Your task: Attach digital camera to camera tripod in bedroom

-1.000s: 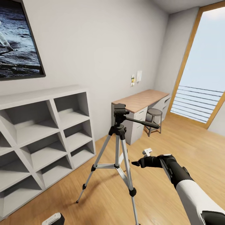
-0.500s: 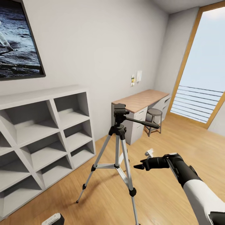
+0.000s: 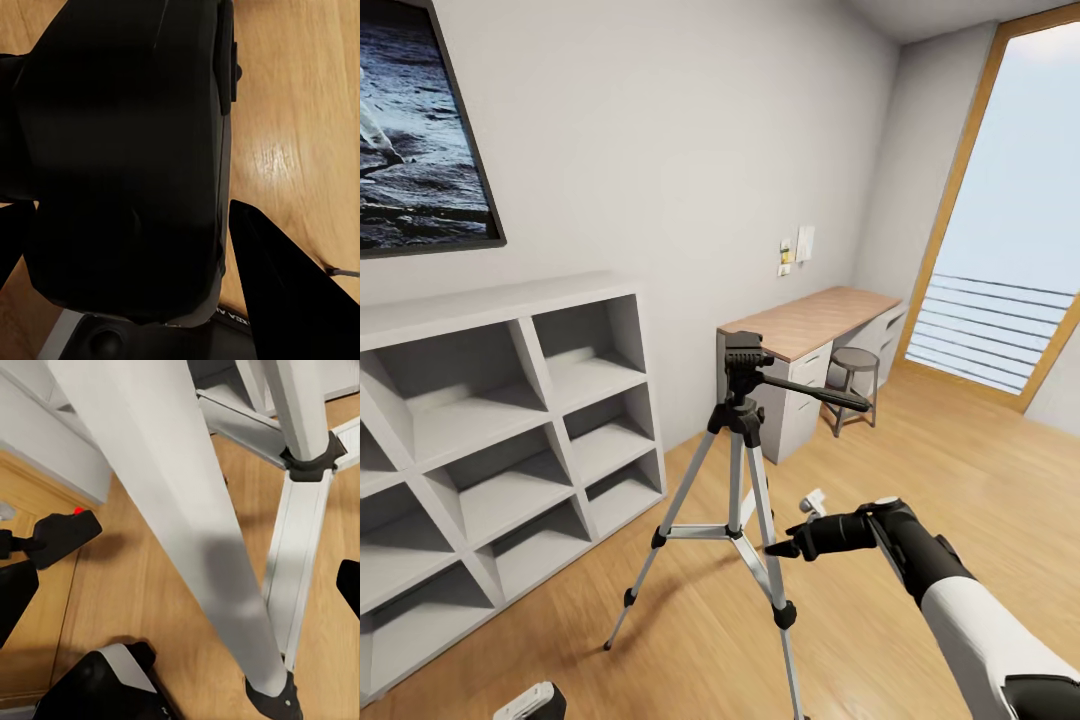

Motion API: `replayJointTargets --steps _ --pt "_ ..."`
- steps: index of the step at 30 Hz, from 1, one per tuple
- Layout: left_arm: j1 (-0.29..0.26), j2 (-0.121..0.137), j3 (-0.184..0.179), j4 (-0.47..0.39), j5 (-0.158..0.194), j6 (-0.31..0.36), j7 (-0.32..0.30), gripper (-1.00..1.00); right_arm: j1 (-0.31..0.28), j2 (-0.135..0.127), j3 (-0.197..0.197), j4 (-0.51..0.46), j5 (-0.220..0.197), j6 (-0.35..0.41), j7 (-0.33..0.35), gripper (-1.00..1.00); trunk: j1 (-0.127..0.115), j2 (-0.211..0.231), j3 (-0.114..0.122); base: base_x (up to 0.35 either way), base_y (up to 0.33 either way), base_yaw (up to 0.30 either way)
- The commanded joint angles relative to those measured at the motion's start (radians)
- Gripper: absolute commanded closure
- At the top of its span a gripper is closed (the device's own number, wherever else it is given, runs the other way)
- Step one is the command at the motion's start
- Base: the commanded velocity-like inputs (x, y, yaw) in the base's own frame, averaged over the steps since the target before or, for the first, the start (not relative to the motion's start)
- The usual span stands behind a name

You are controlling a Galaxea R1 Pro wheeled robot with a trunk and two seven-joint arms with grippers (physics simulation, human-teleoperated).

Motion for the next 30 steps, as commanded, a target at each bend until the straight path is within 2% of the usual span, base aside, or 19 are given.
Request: replayJointTargets --steps 1,8,10,13,15,17,18,22,25,30 --pt "-0.001 0.001 -0.007 -0.003 0.007 0.002 0.006 1.0 -0.001 0.004 0.002 0.0 0.002 0.007 0.003 -1.0 0.0 -0.001 -0.001 0.0 0.0 0.0" --pt "-0.001 0.001 -0.007 -0.003 0.007 0.002 0.006 1.0 -0.001 0.035 0.001 0.03 -0.001 0.004 -0.023 -1.0 0.0 -0.001 -0.001 0.0 0.0 0.0" --pt "-0.001 0.001 -0.007 -0.003 0.007 0.002 0.006 1.0 -0.001 0.052 -0.004 0.037 -0.011 0.003 -0.075 -1.0 0.0 -0.001 -0.001 0.0 0.0 0.0" --pt "-0.001 0.001 -0.007 -0.003 0.007 0.002 0.006 1.0 -0.001 0.078 -0.006 0.043 -0.055 0.002 -0.161 -1.0 0.0 -0.001 -0.001 0.0 0.0 0.0" --pt "-0.001 0.001 -0.007 -0.003 0.007 0.002 0.006 1.0 -0.001 0.084 -0.007 0.044 -0.075 -0.001 -0.199 -1.0 0.0 -0.001 -0.001 0.0 0.0 0.0" --pt "-0.001 0.001 -0.007 -0.003 0.007 0.002 0.006 1.0 -0.001 0.088 -0.007 0.048 -0.087 -0.013 -0.229 -1.0 0.0 -0.001 -0.001 0.0 0.0 0.0" --pt "-0.001 0.001 -0.007 -0.003 0.007 0.002 0.006 1.0 -0.001 0.09 -0.007 0.07 -0.095 -0.045 -0.252 -1.0 0.0 -0.001 -0.001 0.0 0.0 0.0" --pt "-0.001 0.001 -0.007 -0.003 0.007 0.002 0.006 1.0 -0.001 0.091 -0.007 0.103 -0.115 -0.103 -0.265 -1.0 0.0 -0.001 -0.001 0.0 0.0 0.0" --pt "-0.001 0.001 -0.007 -0.003 0.007 0.002 0.006 1.0 -0.001 0.091 -0.007 0.115 -0.131 -0.13 -0.277 -1.0 0.0 -0.001 -0.001 0.0 0.0 0.0" --pt "-0.001 0.001 -0.007 -0.003 0.007 0.002 0.006 1.0 -0.001 0.091 -0.007 0.117 -0.133 -0.138 -0.324 -1.0 0.0 -0.001 -0.001 0.0 0.0 0.0"
